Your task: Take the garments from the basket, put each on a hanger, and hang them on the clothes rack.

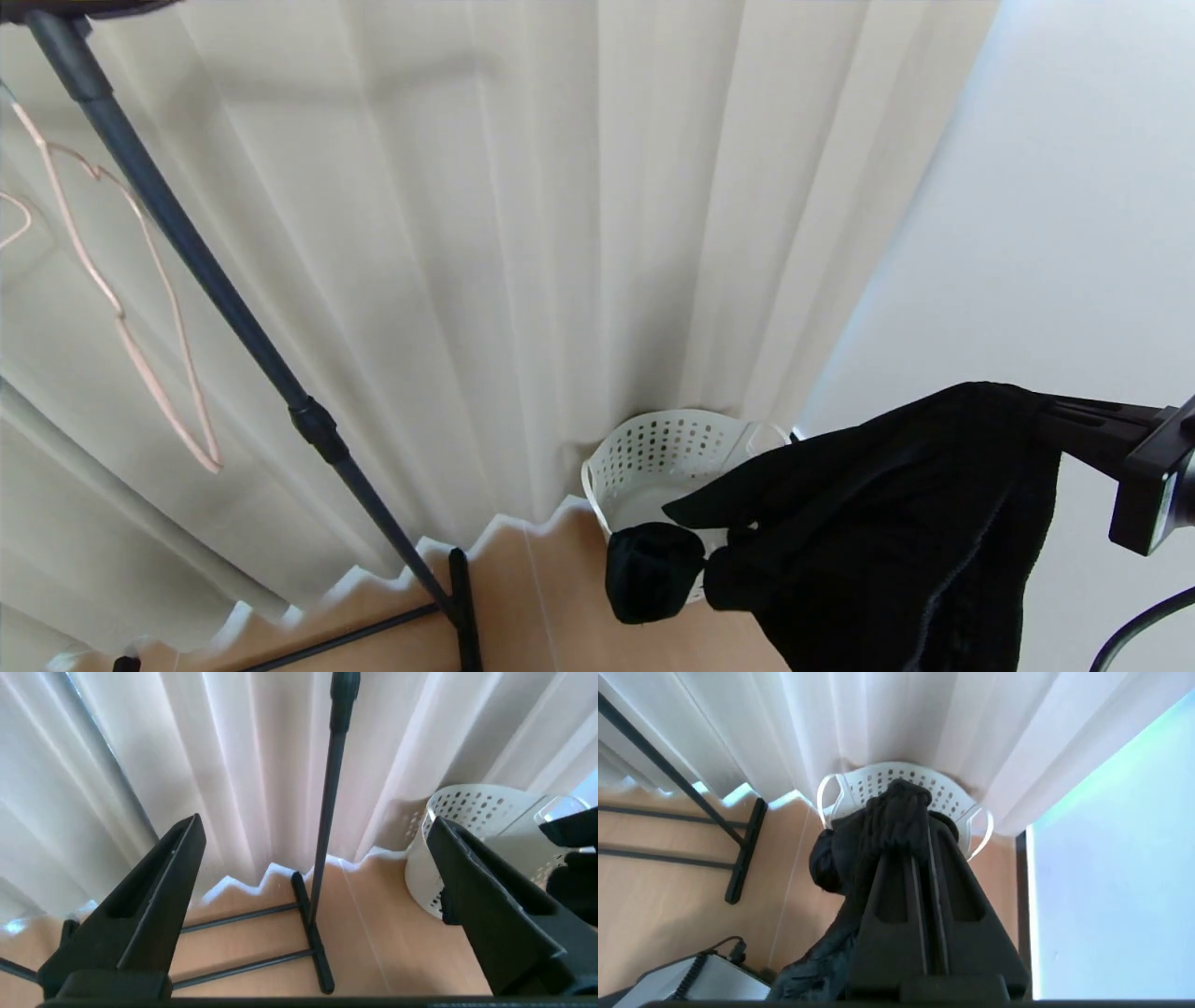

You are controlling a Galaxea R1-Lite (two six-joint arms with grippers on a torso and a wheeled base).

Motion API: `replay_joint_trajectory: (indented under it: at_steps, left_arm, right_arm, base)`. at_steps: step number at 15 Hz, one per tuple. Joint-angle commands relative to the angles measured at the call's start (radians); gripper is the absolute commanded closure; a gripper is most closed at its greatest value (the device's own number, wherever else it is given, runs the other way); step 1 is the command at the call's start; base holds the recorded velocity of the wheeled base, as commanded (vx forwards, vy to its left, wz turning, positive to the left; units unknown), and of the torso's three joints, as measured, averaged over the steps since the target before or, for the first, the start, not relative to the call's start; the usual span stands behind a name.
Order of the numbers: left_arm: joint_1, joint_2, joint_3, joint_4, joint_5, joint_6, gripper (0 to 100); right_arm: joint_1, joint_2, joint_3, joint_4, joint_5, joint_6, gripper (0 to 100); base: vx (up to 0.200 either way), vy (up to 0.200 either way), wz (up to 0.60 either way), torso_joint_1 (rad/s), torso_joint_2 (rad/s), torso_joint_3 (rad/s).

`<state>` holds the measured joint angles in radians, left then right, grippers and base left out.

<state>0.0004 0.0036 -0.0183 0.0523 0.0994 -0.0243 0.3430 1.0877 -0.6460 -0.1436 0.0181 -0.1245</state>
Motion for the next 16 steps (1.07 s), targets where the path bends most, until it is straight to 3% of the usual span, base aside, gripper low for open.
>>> replay_joint_trajectory:
  at_steps: [1, 16]
  left_arm:
    - [0.001, 0.001, 0.0, 0.0, 0.0, 0.0, 0]
    - [0.0, -0.001, 0.0, 0.0, 0.002, 0.0, 0]
  right_arm:
    - [0.001, 0.0, 0.002, -0.001, 0.0, 0.0, 100]
    - [0.001, -0.008, 0.012, -0.001, 0.0, -0.018, 100]
  base:
    - [0.0, 0.0, 0.0, 0.193, -0.53, -0.115]
    - [0.0, 0.0, 0.0, 0.221, -0.52, -0.163]
